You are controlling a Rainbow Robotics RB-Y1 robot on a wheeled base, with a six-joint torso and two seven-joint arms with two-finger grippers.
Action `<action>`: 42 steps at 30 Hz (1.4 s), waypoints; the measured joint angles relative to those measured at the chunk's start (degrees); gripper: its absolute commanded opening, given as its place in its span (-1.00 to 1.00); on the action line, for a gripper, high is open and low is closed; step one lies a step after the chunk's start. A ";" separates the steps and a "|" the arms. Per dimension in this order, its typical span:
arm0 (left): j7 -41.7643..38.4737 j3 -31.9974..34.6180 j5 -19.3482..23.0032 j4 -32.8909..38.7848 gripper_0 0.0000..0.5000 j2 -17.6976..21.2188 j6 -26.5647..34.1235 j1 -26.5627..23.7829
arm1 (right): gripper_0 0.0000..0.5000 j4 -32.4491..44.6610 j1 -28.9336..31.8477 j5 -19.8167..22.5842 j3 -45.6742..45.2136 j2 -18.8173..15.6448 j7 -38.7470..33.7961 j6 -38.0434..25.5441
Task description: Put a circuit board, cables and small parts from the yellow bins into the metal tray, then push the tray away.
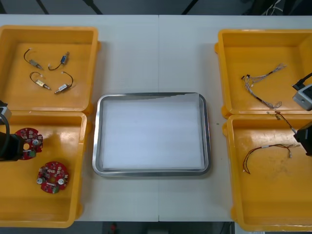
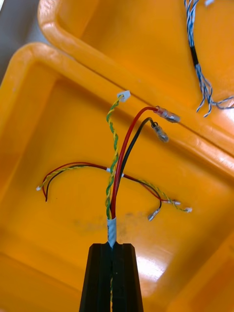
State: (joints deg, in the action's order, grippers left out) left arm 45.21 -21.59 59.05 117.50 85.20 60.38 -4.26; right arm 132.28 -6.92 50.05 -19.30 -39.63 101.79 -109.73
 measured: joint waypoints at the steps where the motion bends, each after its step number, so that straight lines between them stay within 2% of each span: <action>1: 0.00 1.10 0.96 0.00 -1.00 0.00 1.27 0.00 | -1.00 0.00 -0.44 0.11 0.00 0.01 -0.01 -0.01; 5: 0.01 6.35 6.09 0.44 -1.00 0.00 5.80 0.00 | -1.00 0.02 -2.85 0.85 0.02 0.03 -1.35 -0.04; 11: 0.01 13.44 13.33 2.09 -1.00 0.00 10.09 0.00 | -1.00 0.02 -7.44 1.55 2.12 -0.02 -11.68 -0.08; 15: 0.01 16.00 17.31 3.46 -1.00 0.00 10.82 -0.07 | -1.00 0.02 -9.80 3.00 5.43 -0.70 -15.36 -0.08; 18: -0.02 16.32 19.74 4.65 -1.00 0.00 11.43 -1.26 | -1.00 0.03 -10.97 5.75 7.27 -2.03 -19.88 -0.08; 21: -0.41 16.32 21.05 6.11 -1.00 0.00 13.62 -3.60 | -1.00 0.04 -11.58 8.89 7.84 -3.47 -24.58 -0.08; 24: -3.46 16.32 21.76 7.50 -1.00 -0.01 14.88 -6.02 | -1.00 0.04 -11.67 10.57 7.87 -4.73 -25.16 -0.08; 29: -16.50 16.32 22.87 9.31 -1.00 -0.14 15.25 -8.75 | -1.00 0.05 -11.68 11.24 7.87 -6.96 -25.16 -0.08; 32: -21.40 16.32 23.47 9.69 -1.00 -0.76 17.26 -10.18 | -1.00 0.05 -11.66 11.19 7.87 -7.26 -25.16 -0.08; 38: -19.52 16.09 24.26 9.74 -1.00 -4.73 25.96 -16.10 | -1.00 0.06 -11.21 9.91 7.87 -7.26 -25.16 -0.09; 42: -19.85 11.03 22.42 9.72 -1.00 -8.81 30.14 -24.55 | -1.00 0.08 -11.19 9.89 7.87 -7.26 -25.16 -0.09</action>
State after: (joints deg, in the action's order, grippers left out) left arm 25.36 -10.56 81.47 127.22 76.40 90.51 -28.82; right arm 132.36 -18.11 59.93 -11.42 -46.89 76.63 -109.82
